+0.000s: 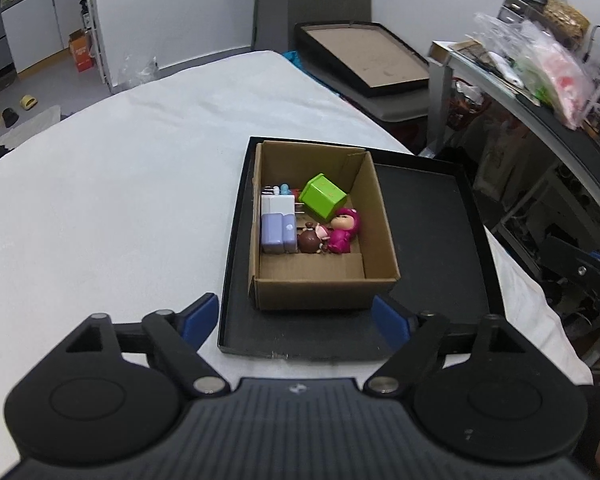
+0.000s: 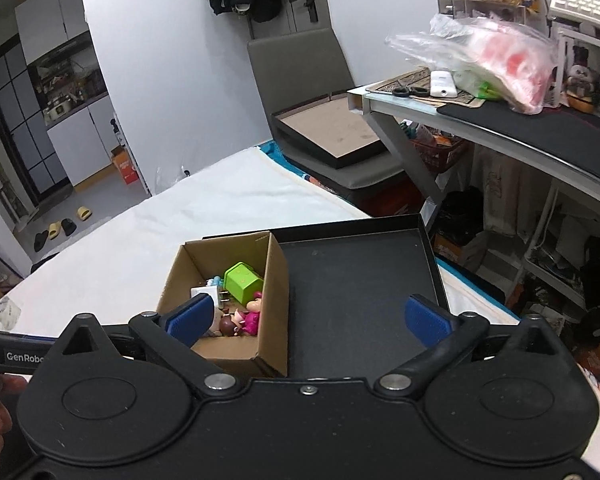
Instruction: Organize rigid objects
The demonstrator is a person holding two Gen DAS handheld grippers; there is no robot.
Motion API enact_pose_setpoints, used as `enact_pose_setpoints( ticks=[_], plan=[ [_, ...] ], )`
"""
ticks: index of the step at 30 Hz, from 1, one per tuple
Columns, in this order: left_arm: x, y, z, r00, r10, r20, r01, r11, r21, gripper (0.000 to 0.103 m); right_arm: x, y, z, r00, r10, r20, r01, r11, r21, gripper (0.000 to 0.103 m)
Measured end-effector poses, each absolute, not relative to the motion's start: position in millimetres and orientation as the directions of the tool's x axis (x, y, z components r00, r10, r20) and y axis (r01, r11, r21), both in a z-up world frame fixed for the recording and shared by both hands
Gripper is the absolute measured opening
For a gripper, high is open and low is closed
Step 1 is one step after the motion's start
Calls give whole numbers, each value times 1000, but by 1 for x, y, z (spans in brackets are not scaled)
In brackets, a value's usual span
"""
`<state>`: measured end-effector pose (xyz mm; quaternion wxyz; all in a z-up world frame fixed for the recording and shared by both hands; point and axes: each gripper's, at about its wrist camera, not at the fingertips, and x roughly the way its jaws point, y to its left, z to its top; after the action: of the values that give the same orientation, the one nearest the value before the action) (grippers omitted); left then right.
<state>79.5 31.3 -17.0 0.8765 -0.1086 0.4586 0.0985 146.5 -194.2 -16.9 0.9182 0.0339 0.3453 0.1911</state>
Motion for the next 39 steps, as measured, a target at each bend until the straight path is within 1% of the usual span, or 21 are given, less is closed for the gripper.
enact_pose_setpoints(
  ticks=[6, 17, 23, 28, 32, 39],
  plan=[
    [57, 26, -4, 587, 72, -807, -247, 965, -93, 89, 120, -190, -7, 702, 348, -622, -322, 933, 159, 103],
    [18, 14, 14, 621, 74, -780, -210, 975, -75, 90, 80, -198, 7, 712, 306, -632, -276, 950, 148, 103],
    [-1, 5, 21, 642, 89, -762, -195, 979, -50, 91, 59, -201, 12, 715, 315, -624, -282, 947, 154, 103],
    [-14, 0, 23, 653, 87, -752, -186, 981, -48, 91, 46, -205, 16, 723, 307, -619, -280, 949, 144, 103],
    [-23, -3, 24, 657, 68, -751, -167, 984, -57, 91, 34, -209, 21, 720, 330, -610, -298, 941, 158, 103],
    [-36, -4, 28, 667, 80, -740, -171, 984, -48, 92, 21, -216, 26, 729, 330, -599, -295, 942, 160, 103]
  ],
)
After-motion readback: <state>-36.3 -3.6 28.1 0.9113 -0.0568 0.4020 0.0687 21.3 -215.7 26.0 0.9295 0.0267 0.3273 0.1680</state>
